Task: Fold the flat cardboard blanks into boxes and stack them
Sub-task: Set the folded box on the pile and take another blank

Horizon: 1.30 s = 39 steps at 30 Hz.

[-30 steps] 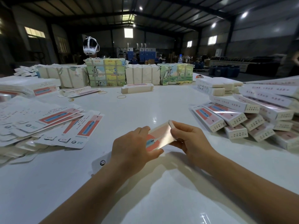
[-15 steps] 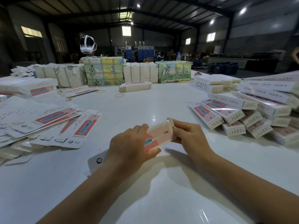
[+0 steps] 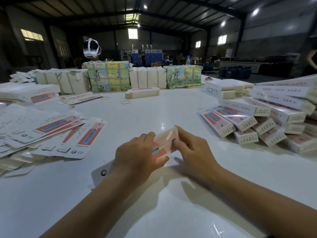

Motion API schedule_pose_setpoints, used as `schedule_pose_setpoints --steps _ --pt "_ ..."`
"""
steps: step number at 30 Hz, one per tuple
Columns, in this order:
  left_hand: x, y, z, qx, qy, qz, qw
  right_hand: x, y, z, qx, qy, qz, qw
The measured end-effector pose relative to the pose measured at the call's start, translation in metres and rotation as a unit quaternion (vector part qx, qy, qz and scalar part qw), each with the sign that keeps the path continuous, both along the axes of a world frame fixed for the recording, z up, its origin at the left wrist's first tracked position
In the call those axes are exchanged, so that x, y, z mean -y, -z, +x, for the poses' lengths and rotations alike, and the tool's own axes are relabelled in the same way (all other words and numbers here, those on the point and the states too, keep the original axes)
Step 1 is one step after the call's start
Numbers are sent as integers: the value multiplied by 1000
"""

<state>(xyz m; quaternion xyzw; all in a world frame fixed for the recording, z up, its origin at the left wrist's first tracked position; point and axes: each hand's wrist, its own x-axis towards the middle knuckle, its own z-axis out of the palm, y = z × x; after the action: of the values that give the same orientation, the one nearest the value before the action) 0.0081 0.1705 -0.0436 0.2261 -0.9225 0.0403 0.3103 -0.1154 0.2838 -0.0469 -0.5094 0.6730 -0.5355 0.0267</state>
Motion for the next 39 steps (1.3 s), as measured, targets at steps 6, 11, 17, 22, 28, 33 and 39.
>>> schedule_pose_setpoints --steps 6,11,17,22,28,33,39 --pt "4 -1 1 34 -29 -8 999 1 4 5 9 -68 109 992" --pt "8 -1 3 -3 -21 31 999 0 2 3 92 -167 143 971" --pt "20 1 4 -2 3 53 999 4 3 0 -44 -114 127 984" --pt "19 -1 7 65 44 49 996 3 3 -12 -293 -48 152 943" --pt "19 -4 8 61 90 -7 994 5 7 -20 -411 23 175 895" --pt "25 -1 6 -56 54 -25 997 -4 -25 -56 -303 185 113 928" --pt "32 22 -2 26 12 107 994 -38 -102 -135 -201 367 -10 908"
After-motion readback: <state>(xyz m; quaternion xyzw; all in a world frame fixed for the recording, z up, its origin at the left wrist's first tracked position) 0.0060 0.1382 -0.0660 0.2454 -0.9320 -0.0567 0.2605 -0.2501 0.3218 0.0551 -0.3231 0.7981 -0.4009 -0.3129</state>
